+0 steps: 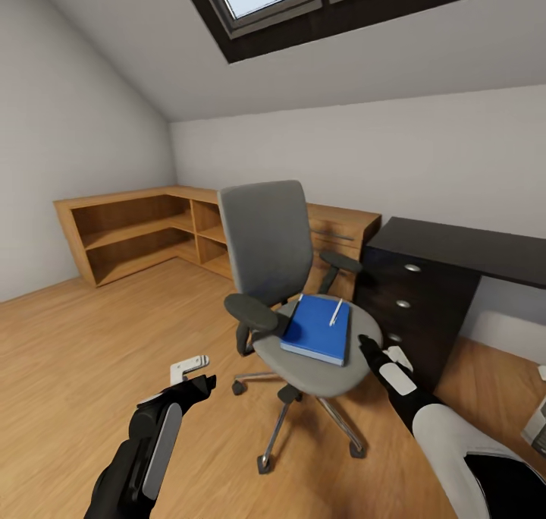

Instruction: In the bedroom, organize the workspace by keeping the computer under the desk, ensuring the monitor is on the desk, placing the keyboard on the desk next to the monitor, placing the mouse on the desk next to the keyboard, moving the folder from the swivel chair onto the desk next to the mouse, stacking the notebook on top of the folder with the pen on top of the notebook, and positioning the swivel chair next to the desk.

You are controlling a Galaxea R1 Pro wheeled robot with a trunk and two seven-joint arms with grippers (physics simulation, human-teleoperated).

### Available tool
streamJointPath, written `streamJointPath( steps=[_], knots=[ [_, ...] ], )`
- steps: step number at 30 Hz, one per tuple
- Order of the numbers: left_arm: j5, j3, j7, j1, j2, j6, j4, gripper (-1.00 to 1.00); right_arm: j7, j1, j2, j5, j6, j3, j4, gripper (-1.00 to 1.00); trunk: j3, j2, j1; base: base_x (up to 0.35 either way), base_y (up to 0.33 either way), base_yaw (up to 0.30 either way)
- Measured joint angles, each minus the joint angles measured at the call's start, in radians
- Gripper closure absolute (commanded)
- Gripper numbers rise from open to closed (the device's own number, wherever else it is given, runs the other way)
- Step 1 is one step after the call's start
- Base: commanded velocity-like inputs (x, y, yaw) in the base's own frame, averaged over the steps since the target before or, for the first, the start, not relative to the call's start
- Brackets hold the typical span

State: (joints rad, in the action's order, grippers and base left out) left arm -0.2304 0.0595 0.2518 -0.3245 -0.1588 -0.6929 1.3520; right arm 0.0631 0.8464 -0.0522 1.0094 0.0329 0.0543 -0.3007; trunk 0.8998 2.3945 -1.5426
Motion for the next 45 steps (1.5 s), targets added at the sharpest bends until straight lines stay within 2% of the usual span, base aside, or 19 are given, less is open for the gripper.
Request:
streamJointPath(
  steps=[1,4,24,26,45],
  knots=[
    [0.0,0.001,0.0,0.0,0.0,0.0,0.0,-1.0,0.002,0.0,-0.001,-0.011,0.0,0.003,0.0,-1.0,0.0,0.0,0.0,0.017,0.0,0.197],
    [0.0,0.001,0.0,0.0,0.0,0.0,0.0,-1.0,0.0,0.0,0.0,-0.001,0.0,0.0,0.0,-1.0,0.0,0.0,0.0,0.007,0.0,0.238],
    [0.0,-0.003,0.0,0.0,-0.001,0.0,0.001,-1.0,0.001,0.0,-0.002,-0.015,0.0,0.003,0.0,-1.0,0.0,0.0,0.0,0.038,0.0,0.261],
    [0.0,-0.008,0.0,0.0,-0.001,0.001,0.0,-1.0,-0.002,0.0,0.0,-0.005,0.001,0.0,0.0,-1.0,0.0,0.0,0.001,0.293,0.0,0.068],
    [0.0,-0.013,0.0,0.0,-0.002,0.001,-0.001,-1.0,-0.001,0.0,0.001,-0.013,0.002,0.0,0.001,-1.0,0.0,0.0,0.001,0.273,0.0,0.001]
  ],
)
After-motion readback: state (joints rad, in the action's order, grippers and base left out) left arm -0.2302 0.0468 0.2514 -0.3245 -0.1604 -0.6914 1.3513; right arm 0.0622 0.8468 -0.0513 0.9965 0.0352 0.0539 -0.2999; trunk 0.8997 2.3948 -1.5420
